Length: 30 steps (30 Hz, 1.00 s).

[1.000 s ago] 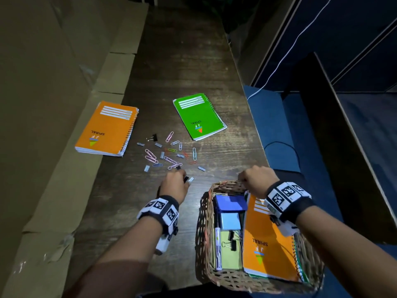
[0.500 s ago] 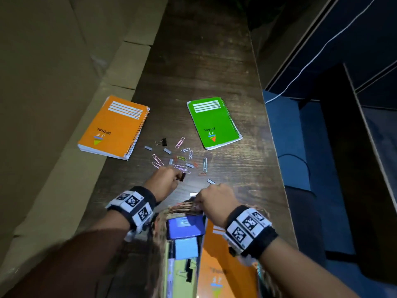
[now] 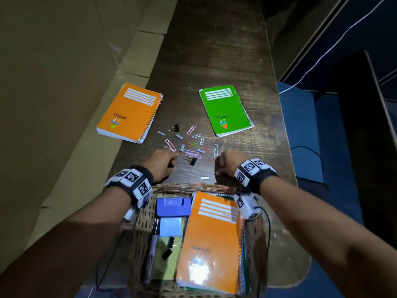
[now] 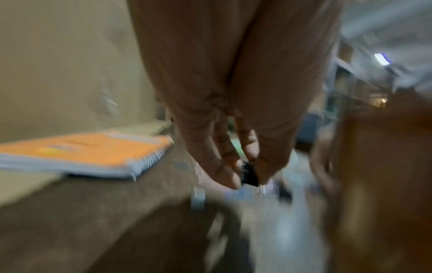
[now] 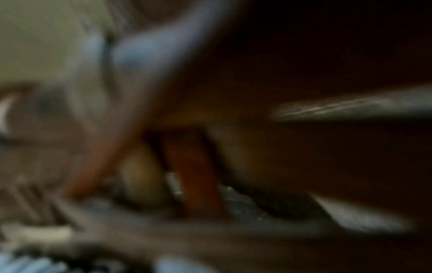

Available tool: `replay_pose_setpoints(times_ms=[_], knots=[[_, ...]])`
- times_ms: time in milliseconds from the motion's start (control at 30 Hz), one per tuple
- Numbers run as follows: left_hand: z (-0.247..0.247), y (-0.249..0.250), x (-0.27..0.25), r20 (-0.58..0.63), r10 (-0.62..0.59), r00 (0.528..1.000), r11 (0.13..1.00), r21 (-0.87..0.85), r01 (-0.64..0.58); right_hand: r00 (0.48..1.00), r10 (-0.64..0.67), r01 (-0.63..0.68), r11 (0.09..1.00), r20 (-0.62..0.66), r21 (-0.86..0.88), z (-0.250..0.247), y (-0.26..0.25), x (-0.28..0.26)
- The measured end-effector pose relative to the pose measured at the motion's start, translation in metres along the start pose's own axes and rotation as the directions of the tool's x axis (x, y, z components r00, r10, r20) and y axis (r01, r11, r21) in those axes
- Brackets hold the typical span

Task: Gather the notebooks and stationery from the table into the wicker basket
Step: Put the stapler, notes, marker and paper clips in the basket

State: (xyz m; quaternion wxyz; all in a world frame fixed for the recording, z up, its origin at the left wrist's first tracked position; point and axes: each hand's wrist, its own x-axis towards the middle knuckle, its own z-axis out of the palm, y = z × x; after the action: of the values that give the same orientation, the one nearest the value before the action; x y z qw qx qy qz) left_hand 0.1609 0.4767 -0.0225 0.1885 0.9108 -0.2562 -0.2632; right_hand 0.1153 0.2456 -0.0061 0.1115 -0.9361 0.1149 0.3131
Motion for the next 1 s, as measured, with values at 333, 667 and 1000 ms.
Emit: replay_pose_setpoints(times_ms=[333, 667, 1000], knots=[[-0.007, 0.042, -0.132, -0.093, 0.058, 0.994, 0.936, -0.34, -0.086, 0.998, -0.039, 0.041, 0.998, -0.044, 0.041, 0.008, -0.007, 0.012], [0.037, 0.032, -0.165, 0.053, -0.025, 0.998, 0.935, -0.353, 0.042, 0.953, -0.138, 0.264, 0.818, -0.271, 0.511, -0.018, -0.008, -0.04], [-0.046, -0.01, -0.074, -0.24, -0.274, 0.931, 0.935, -0.294, 0.199, 0.894, -0.443, 0.393, 0.699, -0.07, 0.597, 0.073, -0.076, -0.119]])
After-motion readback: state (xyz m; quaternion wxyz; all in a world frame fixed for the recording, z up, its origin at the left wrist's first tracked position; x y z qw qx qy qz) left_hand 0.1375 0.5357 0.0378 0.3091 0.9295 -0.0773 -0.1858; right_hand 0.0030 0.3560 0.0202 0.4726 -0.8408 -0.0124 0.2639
